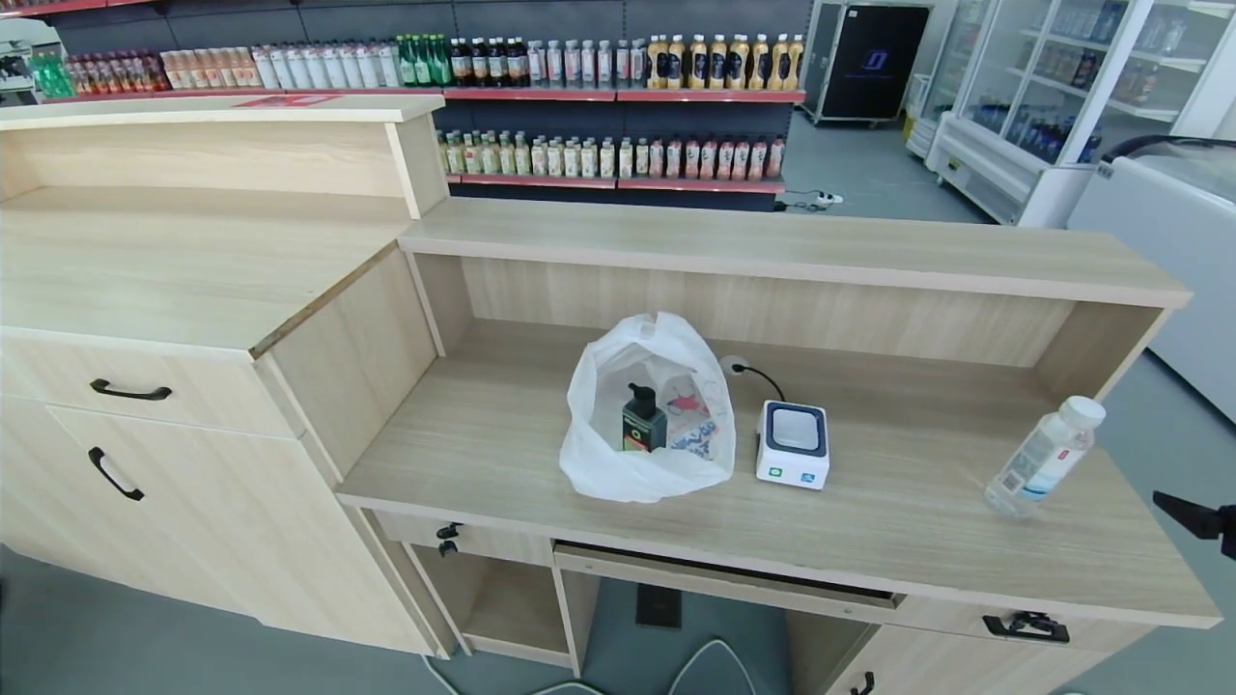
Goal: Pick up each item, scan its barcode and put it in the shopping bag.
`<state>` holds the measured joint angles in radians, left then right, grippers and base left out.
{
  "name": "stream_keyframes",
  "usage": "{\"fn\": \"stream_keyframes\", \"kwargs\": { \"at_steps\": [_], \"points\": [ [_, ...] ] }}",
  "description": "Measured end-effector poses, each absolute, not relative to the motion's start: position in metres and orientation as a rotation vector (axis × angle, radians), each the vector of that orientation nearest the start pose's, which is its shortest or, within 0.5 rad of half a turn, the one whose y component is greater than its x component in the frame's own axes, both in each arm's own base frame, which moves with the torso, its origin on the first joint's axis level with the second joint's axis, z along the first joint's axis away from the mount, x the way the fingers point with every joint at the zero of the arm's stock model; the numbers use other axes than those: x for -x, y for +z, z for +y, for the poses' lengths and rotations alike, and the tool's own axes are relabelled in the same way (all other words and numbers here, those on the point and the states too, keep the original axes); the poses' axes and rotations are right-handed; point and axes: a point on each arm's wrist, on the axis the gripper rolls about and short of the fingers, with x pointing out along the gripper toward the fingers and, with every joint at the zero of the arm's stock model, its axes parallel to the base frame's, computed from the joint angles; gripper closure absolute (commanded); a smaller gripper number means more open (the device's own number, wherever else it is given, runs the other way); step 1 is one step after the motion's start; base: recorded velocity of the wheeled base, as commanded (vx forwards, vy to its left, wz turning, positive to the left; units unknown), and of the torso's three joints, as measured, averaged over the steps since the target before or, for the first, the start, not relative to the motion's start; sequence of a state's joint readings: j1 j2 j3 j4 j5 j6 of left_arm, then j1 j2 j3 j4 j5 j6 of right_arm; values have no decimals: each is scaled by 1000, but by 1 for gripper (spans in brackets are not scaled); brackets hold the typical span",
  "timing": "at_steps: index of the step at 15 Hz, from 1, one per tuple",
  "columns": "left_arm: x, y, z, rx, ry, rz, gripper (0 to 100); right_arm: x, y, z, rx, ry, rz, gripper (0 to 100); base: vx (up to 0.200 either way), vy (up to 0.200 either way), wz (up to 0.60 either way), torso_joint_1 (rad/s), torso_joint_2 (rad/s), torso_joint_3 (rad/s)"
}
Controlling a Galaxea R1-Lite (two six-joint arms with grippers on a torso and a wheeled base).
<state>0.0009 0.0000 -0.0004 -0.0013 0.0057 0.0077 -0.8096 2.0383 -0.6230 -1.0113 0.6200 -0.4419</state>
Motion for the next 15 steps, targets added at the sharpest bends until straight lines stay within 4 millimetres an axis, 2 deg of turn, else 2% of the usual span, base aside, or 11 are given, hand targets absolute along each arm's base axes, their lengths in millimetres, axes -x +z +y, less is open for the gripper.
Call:
{"fn": "stream_keyframes", "kwargs": {
  "at_steps": [9,15],
  "points": [
    [23,76,0,-8,7,-2,0,-294,48,-219,173,-8,305,0,0,0,0,0,0,0],
    [23,76,0,-8,7,-2,0,-319,28,-210,180,31,314,0,0,0,0,0,0,0]
  ]
}}
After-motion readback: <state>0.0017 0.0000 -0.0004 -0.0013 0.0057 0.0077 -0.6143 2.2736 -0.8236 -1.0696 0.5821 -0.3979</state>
